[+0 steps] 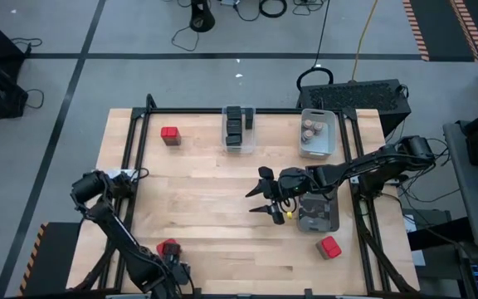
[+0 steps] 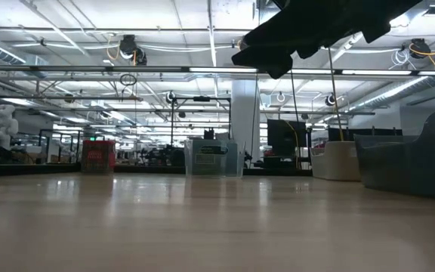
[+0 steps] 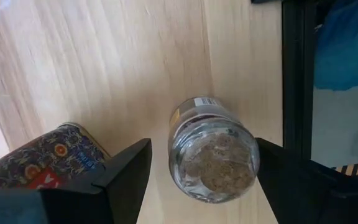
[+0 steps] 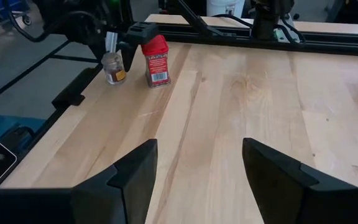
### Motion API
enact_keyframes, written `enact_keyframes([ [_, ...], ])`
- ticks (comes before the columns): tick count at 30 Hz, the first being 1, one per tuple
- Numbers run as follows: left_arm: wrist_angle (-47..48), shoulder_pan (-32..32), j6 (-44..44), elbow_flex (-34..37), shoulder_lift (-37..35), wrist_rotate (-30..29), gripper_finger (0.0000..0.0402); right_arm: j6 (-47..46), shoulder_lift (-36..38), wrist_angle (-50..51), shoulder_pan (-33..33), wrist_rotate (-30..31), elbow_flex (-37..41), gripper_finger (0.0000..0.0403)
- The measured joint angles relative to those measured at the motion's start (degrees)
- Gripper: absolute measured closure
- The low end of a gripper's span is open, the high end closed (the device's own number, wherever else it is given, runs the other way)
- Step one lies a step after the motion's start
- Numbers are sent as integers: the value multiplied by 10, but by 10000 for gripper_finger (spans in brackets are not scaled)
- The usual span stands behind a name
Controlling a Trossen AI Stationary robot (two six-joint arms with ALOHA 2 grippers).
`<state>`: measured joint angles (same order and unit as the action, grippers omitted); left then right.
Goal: Sort spices by type
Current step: Put the transparent seasoning bottle into the gray bin
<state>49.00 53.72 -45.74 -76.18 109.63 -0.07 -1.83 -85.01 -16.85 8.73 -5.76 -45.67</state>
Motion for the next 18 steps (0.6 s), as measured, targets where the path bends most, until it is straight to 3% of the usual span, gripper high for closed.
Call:
enact_keyframes([
  [5, -1, -9, 1, 0, -1, -1, 128, 2, 0, 0, 0, 0, 0, 183],
  [14, 3, -27, 51, 0, -3, 35, 213, 2, 0, 4, 0, 0, 0, 183],
  [18, 21, -60, 104, 0, -11, 35, 218, 2, 0, 4, 0, 0, 0, 184],
])
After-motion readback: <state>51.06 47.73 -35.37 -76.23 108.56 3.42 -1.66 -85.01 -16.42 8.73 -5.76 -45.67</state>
